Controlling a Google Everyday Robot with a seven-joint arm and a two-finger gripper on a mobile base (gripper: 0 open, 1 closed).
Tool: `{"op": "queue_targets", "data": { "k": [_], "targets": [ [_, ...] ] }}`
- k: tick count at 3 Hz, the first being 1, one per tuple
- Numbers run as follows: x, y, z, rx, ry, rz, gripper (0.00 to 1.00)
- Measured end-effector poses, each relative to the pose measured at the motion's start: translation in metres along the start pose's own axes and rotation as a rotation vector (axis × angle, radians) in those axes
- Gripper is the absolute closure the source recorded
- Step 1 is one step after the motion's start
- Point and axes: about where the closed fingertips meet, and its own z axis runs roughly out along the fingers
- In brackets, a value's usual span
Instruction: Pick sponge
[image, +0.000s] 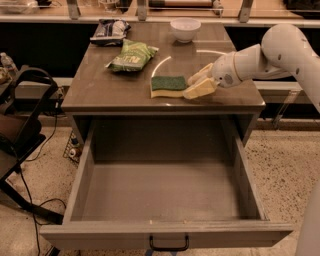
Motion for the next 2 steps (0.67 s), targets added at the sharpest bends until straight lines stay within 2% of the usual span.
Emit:
{"op": "queue_targets", "data": {
  "k": [1,2],
  "targets": [
    [-0.0002,0.0001,0.0001,0.0,0.0,0.0,0.0],
    [-0.0002,0.0001,0.0002,-0.001,0.0,0.0,0.0]
  ]
}}
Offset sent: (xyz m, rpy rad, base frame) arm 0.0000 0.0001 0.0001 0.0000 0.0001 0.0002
